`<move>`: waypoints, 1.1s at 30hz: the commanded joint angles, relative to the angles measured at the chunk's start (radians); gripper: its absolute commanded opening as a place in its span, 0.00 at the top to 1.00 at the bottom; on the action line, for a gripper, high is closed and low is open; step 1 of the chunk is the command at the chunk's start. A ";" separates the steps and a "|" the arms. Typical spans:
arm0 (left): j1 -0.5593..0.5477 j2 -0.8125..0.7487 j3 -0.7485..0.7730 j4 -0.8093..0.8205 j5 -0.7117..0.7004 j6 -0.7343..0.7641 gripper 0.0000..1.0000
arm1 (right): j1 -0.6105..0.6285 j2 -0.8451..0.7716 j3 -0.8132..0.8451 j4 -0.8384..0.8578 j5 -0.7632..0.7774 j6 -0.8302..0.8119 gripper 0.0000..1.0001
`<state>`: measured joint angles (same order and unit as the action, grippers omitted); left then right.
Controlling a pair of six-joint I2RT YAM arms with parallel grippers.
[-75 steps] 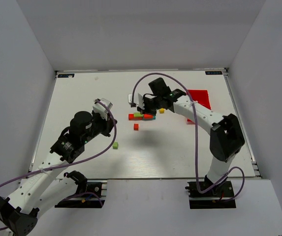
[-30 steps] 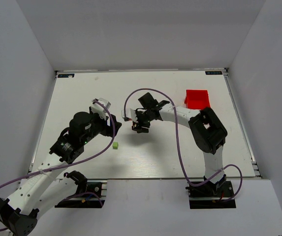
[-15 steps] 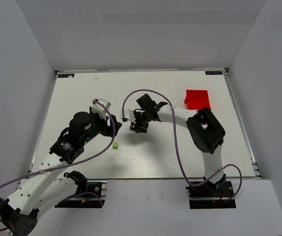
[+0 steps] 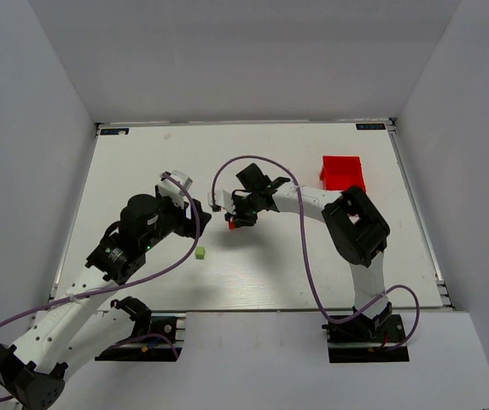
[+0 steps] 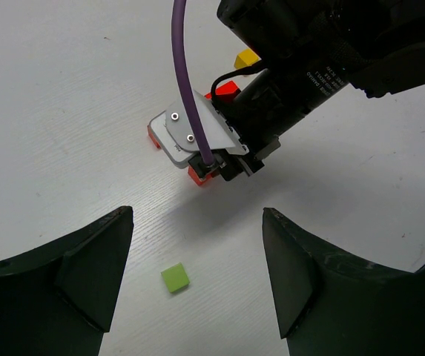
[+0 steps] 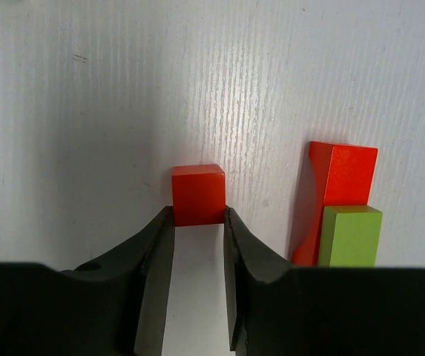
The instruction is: Build the wood block tower
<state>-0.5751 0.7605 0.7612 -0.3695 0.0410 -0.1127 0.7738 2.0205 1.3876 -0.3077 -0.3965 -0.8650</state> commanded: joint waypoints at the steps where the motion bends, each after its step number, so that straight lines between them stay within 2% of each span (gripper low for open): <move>1: 0.004 -0.007 -0.005 0.004 0.011 0.004 0.20 | 0.001 -0.023 0.014 -0.008 -0.039 0.007 0.89; 3: 0.004 -0.016 -0.005 0.004 0.011 0.004 0.20 | 0.002 -0.034 0.016 -0.013 -0.048 0.011 0.92; 14: 0.004 -0.026 -0.005 0.014 0.042 0.013 0.21 | -0.045 -0.147 0.031 -0.016 -0.005 0.018 0.95; 33: 0.004 -0.016 -0.005 0.014 0.051 0.022 0.22 | -0.116 -0.062 0.188 -0.108 0.028 -0.043 0.95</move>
<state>-0.5751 0.7509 0.7612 -0.3660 0.0788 -0.0952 0.6735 1.9312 1.5249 -0.3691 -0.3653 -0.8810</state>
